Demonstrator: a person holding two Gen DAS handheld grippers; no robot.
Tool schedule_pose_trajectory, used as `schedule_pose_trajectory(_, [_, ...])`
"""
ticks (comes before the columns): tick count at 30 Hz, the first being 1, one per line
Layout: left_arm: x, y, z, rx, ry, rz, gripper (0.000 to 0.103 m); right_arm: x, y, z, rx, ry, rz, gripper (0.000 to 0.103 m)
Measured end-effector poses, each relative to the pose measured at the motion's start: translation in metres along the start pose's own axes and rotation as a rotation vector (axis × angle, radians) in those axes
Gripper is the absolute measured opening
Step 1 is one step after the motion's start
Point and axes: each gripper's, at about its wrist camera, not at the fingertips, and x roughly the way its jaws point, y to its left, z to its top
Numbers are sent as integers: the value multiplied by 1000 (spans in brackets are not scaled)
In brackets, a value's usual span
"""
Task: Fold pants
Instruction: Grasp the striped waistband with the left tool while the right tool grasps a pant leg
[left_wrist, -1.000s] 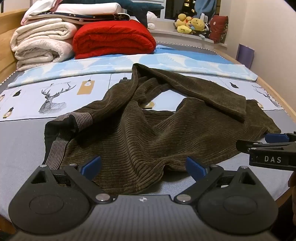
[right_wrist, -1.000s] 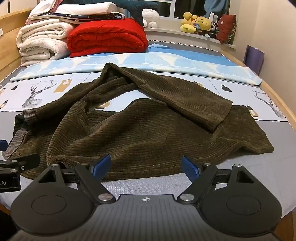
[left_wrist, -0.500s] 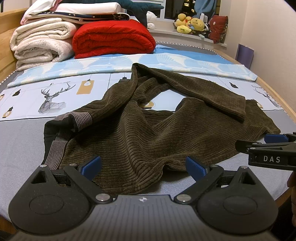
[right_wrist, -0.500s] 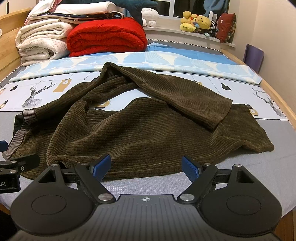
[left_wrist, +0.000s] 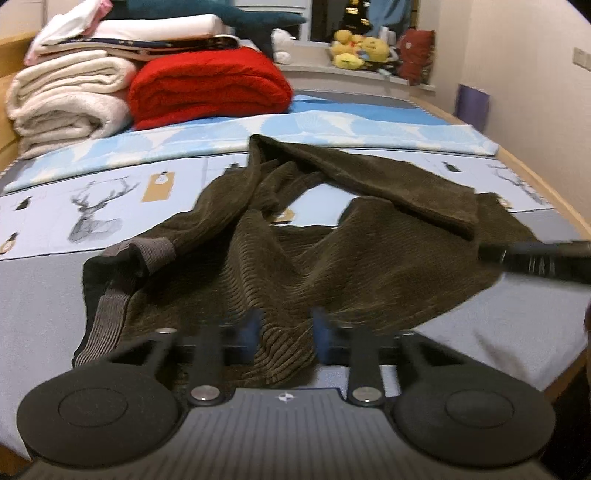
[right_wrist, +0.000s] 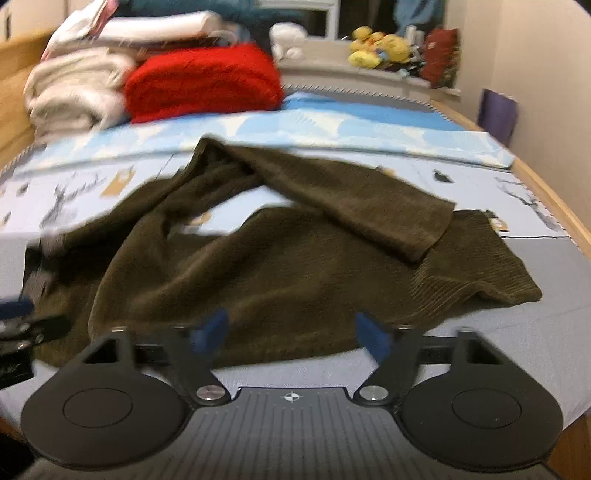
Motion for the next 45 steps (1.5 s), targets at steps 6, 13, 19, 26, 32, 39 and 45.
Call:
schedule_pose_trajectory(6, [7, 55, 43, 114, -3, 10, 17, 5, -73, 31, 236, -131, 14, 26])
schedule_pose_trajectory(13, [84, 179, 30, -134, 284, 149, 17, 90, -160, 30, 463, 186, -25, 55])
schedule_pose_trajectory(19, [109, 208, 32, -235, 350, 134, 41, 136, -185, 25, 525, 301, -83, 61])
schedule_pose_trajectory(26, [148, 220, 32, -276, 425, 187, 78, 176, -196, 27, 532, 377, -165, 63])
schedule_pose_trajectory(32, [170, 231, 26, -348, 488, 149, 72, 181, -197, 31, 499, 355, -162, 16])
schedule_pose_trajectory(39, [136, 217, 33, -262, 406, 165, 16, 120, -221, 51, 506, 120, -153, 10])
schedule_pose_trajectory(45, [78, 231, 32, -225, 310, 221, 15, 86, -234, 22, 442, 299, -42, 10])
